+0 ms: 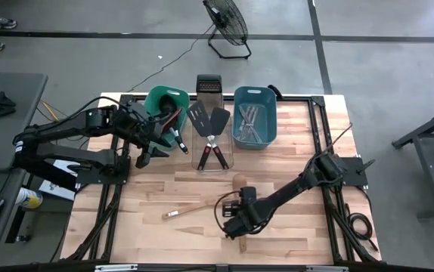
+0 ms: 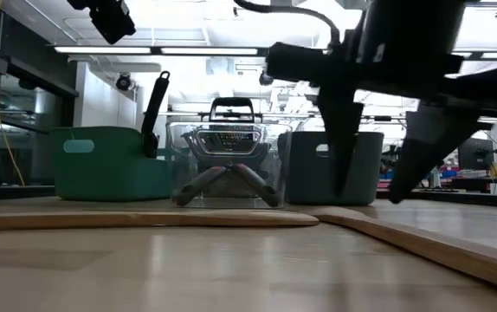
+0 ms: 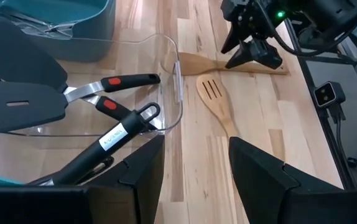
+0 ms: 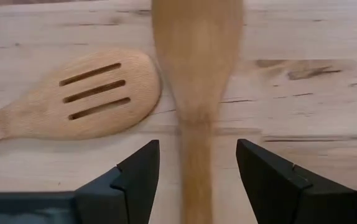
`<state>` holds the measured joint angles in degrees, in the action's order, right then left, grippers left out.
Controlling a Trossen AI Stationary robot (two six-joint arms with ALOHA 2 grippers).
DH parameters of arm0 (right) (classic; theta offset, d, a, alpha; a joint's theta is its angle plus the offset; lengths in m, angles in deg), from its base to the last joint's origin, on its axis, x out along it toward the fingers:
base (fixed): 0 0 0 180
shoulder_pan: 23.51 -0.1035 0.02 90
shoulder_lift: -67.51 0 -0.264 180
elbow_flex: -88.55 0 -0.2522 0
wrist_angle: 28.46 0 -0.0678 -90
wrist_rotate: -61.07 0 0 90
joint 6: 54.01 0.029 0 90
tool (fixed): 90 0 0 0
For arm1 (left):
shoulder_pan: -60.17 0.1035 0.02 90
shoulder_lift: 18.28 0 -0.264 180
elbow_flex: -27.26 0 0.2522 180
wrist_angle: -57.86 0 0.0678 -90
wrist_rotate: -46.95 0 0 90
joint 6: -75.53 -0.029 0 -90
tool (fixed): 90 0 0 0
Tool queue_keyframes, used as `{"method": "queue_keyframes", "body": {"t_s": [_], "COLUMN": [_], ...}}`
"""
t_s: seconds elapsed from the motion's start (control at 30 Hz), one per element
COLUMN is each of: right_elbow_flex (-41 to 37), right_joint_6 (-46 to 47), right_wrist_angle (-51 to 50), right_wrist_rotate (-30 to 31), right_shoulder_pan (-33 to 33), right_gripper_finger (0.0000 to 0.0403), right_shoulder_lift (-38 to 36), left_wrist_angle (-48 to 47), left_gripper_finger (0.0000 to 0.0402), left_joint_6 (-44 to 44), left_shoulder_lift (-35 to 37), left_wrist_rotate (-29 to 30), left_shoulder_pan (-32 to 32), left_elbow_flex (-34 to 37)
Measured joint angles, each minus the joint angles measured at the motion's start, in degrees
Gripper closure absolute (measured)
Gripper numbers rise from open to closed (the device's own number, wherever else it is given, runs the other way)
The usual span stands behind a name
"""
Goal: Pick & Place Kitchen Items
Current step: Put the wooden serving spoon into the green bin
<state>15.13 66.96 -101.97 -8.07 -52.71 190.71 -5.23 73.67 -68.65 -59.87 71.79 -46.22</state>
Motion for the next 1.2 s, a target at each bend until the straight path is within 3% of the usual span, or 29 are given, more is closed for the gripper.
{"method": "queue_keyframes", "body": {"t_s": [0.33,0.63,1.03,1.2], "right_elbow_flex": [0.0,-0.1,-5.2,-5.3], "right_joint_6": [-8.2,-10.2,-9.7,-11.3], "right_wrist_angle": [1.6,1.7,9.0,9.0], "right_wrist_rotate": [-9.8,-13.2,-17.6,-19.0], "right_shoulder_pan": [5.3,7.2,6.2,7.3], "right_gripper_finger": [0.0199,0.0199,0.0200,0.0220], "right_shoulder_lift": [0.2,0.2,-0.4,-0.3], "left_wrist_angle": [-0.3,-0.3,-0.3,-0.3], "left_gripper_finger": [0.0224,0.0224,0.0224,0.0224], "left_joint_6": [0.6,0.9,0.8,0.7], "left_shoulder_lift": [0.0,0.0,0.0,0.0], "left_wrist_rotate": [0.0,0.0,0.0,0.0], "left_shoulder_pan": [0.0,0.0,0.0,0.0], "left_elbow_flex": [0.0,0.0,0.0,0.0]}}
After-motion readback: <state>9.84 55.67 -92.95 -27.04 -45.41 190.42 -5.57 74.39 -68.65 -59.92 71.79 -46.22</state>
